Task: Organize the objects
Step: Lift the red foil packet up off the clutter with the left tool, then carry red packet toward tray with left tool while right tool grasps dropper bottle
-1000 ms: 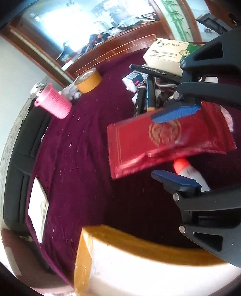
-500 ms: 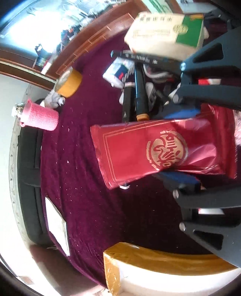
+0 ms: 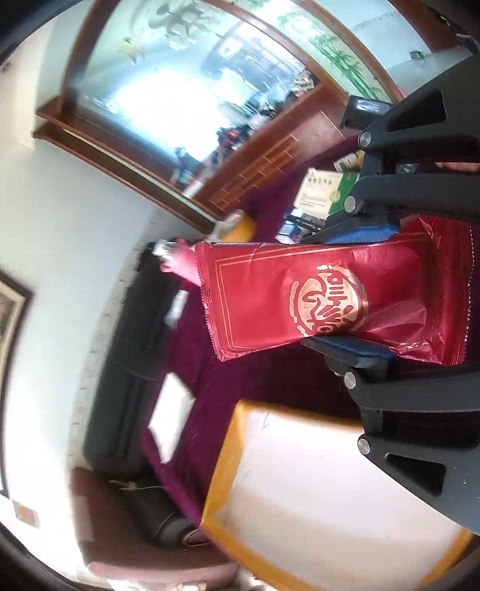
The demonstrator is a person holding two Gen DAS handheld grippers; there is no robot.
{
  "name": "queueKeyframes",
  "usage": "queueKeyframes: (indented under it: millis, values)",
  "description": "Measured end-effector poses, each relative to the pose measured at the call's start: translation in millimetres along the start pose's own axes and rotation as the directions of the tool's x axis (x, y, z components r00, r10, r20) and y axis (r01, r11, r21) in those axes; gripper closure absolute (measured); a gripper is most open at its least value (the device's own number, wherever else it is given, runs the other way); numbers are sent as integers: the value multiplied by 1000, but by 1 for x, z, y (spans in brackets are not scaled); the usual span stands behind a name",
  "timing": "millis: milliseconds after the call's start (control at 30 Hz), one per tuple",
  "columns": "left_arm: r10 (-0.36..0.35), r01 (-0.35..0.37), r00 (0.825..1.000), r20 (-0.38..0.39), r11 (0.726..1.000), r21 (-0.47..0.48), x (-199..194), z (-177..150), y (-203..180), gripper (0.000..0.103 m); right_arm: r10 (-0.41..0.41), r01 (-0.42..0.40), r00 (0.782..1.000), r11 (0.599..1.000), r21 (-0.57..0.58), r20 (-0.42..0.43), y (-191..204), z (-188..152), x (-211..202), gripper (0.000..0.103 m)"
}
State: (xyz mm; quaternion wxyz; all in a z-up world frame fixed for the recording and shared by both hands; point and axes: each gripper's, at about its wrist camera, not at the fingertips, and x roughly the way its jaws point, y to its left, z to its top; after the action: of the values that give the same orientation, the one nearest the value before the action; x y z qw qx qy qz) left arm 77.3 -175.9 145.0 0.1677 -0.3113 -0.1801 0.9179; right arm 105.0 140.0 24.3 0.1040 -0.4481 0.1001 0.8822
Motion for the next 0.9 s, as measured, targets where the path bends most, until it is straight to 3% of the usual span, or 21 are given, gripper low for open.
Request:
queueKeyframes:
  millis: [67, 100, 167, 233, 300, 400, 467, 500, 533, 600, 667, 767, 900]
  values:
    - [14, -14, 999, 35, 1000, 14, -26, 1, 11, 66, -56, 57, 996, 998, -10, 71, -2, 2, -31, 15]
    - [23, -24, 998, 53, 999, 23, -40, 1, 18, 66, -30, 31, 990, 1000, -5, 137, -3, 3, -58, 15]
    - [49, -50, 996, 78, 999, 16, -58, 0, 33, 66, 84, -77, 972, 996, -36, 221, 6, 12, -100, 14]
    - [71, -71, 992, 101, 997, 1, -73, -4, 48, 66, 205, -188, 949, 978, -94, 241, 25, 24, -122, 13]
    - [85, -84, 989, 121, 996, -13, -83, -8, 59, 66, 361, -336, 919, 927, -165, 160, 56, 37, -123, 13]
    - [118, -114, 983, 140, 993, -35, -98, -16, 77, 66, 538, -551, 833, 827, -109, -128, 124, 53, -76, 17]
    - [139, -134, 980, 141, 990, -46, -103, -20, 89, 66, 557, -581, 798, 812, -52, -231, 153, 54, -45, 39]
    - [154, -148, 978, 141, 988, -54, -105, -22, 96, 66, 542, -573, 793, 819, -34, -279, 169, 55, -27, 55]
    - [162, -156, 977, 142, 986, -54, -107, -24, 101, 66, 524, -557, 785, 831, -4, -329, 184, 56, -6, 64]
    - [184, -179, 971, 151, 983, -47, -111, -27, 112, 65, 488, -511, 789, 859, 44, -372, 203, 55, 22, 67]
    - [201, -197, 967, 158, 980, -38, -113, -28, 120, 65, 428, -440, 828, 896, 52, -362, 215, 60, 41, 67]
    - [202, -197, 969, 141, 979, -45, -105, -28, 137, 66, 362, -370, 863, 928, 48, -351, 230, 66, 50, 67]
    - [193, -188, 974, 116, 981, -55, -90, -26, 150, 66, 290, -299, 883, 954, 36, -369, 237, 67, 71, 78]
